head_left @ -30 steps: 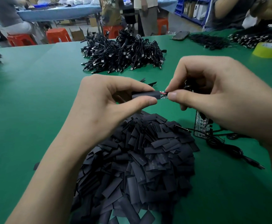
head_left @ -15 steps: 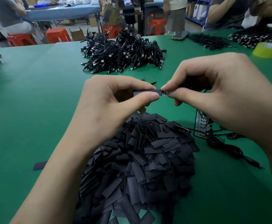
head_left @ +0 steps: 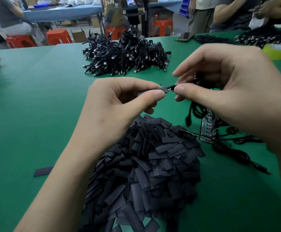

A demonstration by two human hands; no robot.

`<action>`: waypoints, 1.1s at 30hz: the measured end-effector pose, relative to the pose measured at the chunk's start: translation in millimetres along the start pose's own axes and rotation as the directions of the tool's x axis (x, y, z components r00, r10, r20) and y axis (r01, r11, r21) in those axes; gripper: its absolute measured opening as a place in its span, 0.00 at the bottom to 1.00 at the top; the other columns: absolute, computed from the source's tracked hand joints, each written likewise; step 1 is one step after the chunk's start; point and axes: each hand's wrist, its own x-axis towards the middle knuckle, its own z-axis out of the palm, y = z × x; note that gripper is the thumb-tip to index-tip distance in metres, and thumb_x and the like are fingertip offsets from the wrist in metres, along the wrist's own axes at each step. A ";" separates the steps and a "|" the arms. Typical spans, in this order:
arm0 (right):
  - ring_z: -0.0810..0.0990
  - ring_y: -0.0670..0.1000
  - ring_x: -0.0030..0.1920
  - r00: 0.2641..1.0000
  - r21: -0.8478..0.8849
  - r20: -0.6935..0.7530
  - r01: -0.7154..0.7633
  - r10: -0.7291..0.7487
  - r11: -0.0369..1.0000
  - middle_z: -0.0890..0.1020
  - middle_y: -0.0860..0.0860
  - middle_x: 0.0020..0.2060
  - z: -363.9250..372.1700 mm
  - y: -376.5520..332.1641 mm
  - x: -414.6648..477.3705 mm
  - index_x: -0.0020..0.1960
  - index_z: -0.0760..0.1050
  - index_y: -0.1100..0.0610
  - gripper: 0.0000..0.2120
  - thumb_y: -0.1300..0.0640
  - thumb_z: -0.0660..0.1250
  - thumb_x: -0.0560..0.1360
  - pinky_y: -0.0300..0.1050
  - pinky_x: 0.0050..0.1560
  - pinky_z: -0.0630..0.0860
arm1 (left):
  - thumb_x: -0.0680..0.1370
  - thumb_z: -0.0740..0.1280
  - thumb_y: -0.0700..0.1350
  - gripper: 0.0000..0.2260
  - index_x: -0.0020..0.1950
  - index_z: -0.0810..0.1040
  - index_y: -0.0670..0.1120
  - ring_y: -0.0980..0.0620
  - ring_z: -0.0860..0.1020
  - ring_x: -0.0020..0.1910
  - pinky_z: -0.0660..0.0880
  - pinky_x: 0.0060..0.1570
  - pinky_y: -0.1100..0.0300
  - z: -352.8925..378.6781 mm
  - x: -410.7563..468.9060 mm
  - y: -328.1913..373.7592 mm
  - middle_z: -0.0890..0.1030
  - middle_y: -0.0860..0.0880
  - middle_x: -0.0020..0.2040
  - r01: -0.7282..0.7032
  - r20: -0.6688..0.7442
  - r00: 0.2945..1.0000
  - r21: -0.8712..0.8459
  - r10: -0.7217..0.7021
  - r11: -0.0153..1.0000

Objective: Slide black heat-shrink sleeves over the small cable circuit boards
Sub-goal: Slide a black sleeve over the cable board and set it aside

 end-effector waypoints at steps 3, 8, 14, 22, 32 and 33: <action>0.87 0.47 0.41 1.000 -0.026 -0.002 0.001 -0.001 1.000 0.86 0.45 0.38 -1.2 -0.9 0.3 0.45 0.82 0.49 0.02 0.53 0.75 0.74 0.48 0.43 0.84 | 0.75 0.76 0.44 0.05 0.50 0.87 0.49 0.55 0.85 0.37 0.81 0.44 0.61 -0.1 0.5 -1.2 0.87 0.52 0.39 -0.012 -0.032 0.999 0.019 0.013 1.000; 0.86 0.44 0.42 0.999 -0.087 0.001 0.054 -0.054 0.995 0.86 0.43 0.38 3.7 -4.3 0.5 0.45 0.83 0.49 0.02 0.54 0.76 0.74 0.45 0.45 0.83 | 0.75 0.77 0.44 0.06 0.52 0.87 0.50 0.55 0.85 0.37 0.80 0.42 0.64 0.7 1.1 -1.1 0.87 0.55 0.40 -0.073 -0.063 0.995 0.064 0.077 0.995; 0.87 0.45 0.41 1.000 0.024 -0.021 -0.021 0.021 0.999 0.87 0.45 0.38 3.3 -1.8 0.4 0.47 0.82 0.51 0.03 0.57 0.76 0.74 0.46 0.46 0.84 | 0.76 0.76 0.47 0.07 0.53 0.86 0.51 0.57 0.85 0.41 0.81 0.45 0.62 1.4 -1.0 2.3 0.86 0.58 0.43 -0.206 -0.115 0.964 0.256 0.241 0.944; 0.86 0.42 0.42 0.997 -0.097 -0.052 0.049 -0.055 0.994 0.86 0.42 0.38 2.6 -4.0 0.5 0.45 0.83 0.49 0.03 0.55 0.76 0.75 0.45 0.43 0.83 | 0.77 0.76 0.47 0.08 0.55 0.86 0.48 0.58 0.83 0.46 0.80 0.50 0.59 3.8 -1.9 3.4 0.85 0.57 0.48 -0.281 -0.139 0.925 0.380 0.354 0.881; 0.85 0.43 0.43 0.994 -0.157 -0.032 0.097 -0.103 0.983 0.85 0.42 0.40 4.2 -5.2 0.0 0.46 0.83 0.51 0.01 0.55 0.75 0.76 0.45 0.46 0.82 | 0.77 0.75 0.48 0.08 0.55 0.86 0.50 0.57 0.84 0.47 0.79 0.49 0.60 1.3 -1.4 2.0 0.85 0.57 0.48 -0.284 -0.087 0.939 0.355 0.334 0.891; 0.85 0.44 0.43 0.994 -0.160 -0.032 0.098 -0.105 0.982 0.85 0.42 0.40 4.4 -5.3 0.0 0.46 0.83 0.51 0.01 0.55 0.75 0.76 0.46 0.45 0.82 | 0.76 0.76 0.48 0.08 0.55 0.86 0.50 0.56 0.84 0.46 0.80 0.49 0.61 1.4 -1.6 1.9 0.85 0.57 0.48 -0.282 -0.087 0.940 0.350 0.331 0.893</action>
